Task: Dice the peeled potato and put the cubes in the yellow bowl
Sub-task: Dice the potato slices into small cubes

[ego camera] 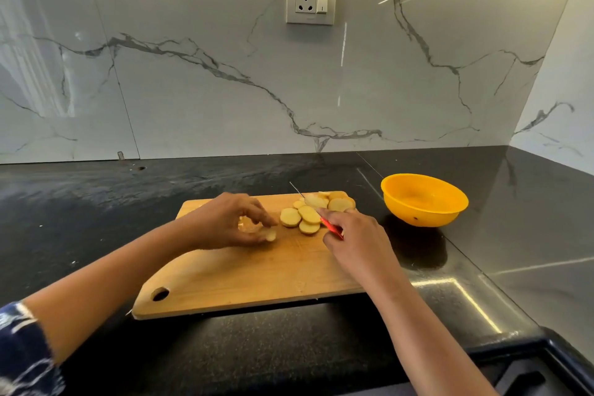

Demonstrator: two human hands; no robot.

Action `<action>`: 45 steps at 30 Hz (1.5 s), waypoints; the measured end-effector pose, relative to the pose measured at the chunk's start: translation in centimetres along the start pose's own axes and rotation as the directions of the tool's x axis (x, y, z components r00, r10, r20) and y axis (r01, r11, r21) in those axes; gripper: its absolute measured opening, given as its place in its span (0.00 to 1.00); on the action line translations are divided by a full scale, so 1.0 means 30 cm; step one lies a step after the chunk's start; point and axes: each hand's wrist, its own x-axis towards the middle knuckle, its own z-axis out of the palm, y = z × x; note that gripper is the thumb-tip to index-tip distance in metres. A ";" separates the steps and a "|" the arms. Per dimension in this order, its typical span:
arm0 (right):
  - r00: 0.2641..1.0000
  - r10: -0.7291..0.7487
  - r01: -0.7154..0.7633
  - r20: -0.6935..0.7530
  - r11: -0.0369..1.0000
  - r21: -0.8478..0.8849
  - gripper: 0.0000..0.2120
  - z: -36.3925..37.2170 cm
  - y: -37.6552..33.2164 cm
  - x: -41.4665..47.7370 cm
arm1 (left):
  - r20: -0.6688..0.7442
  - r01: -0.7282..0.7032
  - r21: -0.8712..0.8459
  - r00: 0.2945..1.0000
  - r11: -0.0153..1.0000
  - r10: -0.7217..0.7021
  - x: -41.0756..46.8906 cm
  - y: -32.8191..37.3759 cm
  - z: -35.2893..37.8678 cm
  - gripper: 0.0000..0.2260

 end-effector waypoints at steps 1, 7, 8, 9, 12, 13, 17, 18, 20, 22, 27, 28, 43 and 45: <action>1.000 -0.001 0.001 0.015 1.000 0.019 0.22 0.000 -0.006 -0.003 | 0.008 -0.020 0.005 1.000 1.000 0.020 -0.021 -0.009 0.004 0.14; 0.994 -0.045 0.041 0.103 0.998 0.040 0.20 -0.008 -0.050 -0.053 | -0.245 -0.197 0.101 0.945 0.975 0.216 -0.117 -0.079 0.020 0.16; 0.992 -0.055 0.052 0.118 0.998 0.028 0.20 -0.009 -0.060 -0.070 | -0.265 -0.249 0.159 0.921 0.955 0.284 -0.132 -0.086 0.023 0.16; 0.990 -0.060 0.058 0.129 0.998 0.018 0.21 -0.008 -0.070 -0.088 | -0.262 -0.288 0.207 0.905 0.935 0.336 -0.143 -0.091 0.026 0.15; 0.989 -0.085 0.091 0.120 0.995 -0.045 0.22 0.002 -0.097 -0.119 | -0.169 -0.307 0.279 0.917 0.910 0.362 -0.151 -0.099 0.038 0.18; 0.989 -0.094 0.101 0.116 0.993 -0.057 0.23 0.006 -0.104 -0.122 | -0.128 -0.298 0.293 0.930 0.909 0.346 -0.150 -0.098 0.041 0.19; 0.986 -0.117 0.126 0.121 0.990 -0.065 0.23 0.020 -0.139 -0.135 | -0.036 -0.316 0.395 0.933 0.863 0.358 -0.142 -0.092 0.048 0.19; 0.985 -0.121 0.130 0.123 0.989 -0.073 0.23 0.023 -0.144 -0.135 | -0.041 -0.312 0.419 0.932 0.853 0.361 -0.144 -0.090 0.046 0.19; 0.985 -0.126 0.137 0.119 0.987 -0.090 0.22 0.027 -0.148 -0.131 | -0.060 -0.302 0.467 0.927 0.831 0.371 -0.149 -0.087 0.041 0.18; 0.985 -0.130 0.143 0.117 0.984 -0.108 0.22 0.029 -0.153 -0.129 | -0.068 -0.290 0.506 0.926 0.812 0.372 -0.154 -0.080 0.039 0.19; 0.976 -0.177 0.197 0.125 0.966 -0.167 0.22 0.037 -0.175 -0.126 | -0.063 -0.278 0.535 0.928 0.797 0.366 -0.158 -0.082 0.037 0.19; 0.975 -0.181 0.204 0.131 0.961 -0.187 0.22 0.041 -0.178 -0.124 | -0.065 -0.277 0.537 0.928 0.797 0.367 -0.158 -0.082 0.037 0.19; 0.929 -0.244 0.317 0.279 0.912 -0.260 0.24 -0.004 -0.161 -0.142 | -0.070 -0.229 0.483 0.952 0.845 0.298 -0.170 -0.073 0.050 0.20; 0.925 -0.242 0.320 0.292 0.911 -0.259 0.24 -0.040 -0.156 -0.163 | -0.078 -0.228 0.470 0.951 0.852 0.298 -0.170 -0.069 0.047 0.20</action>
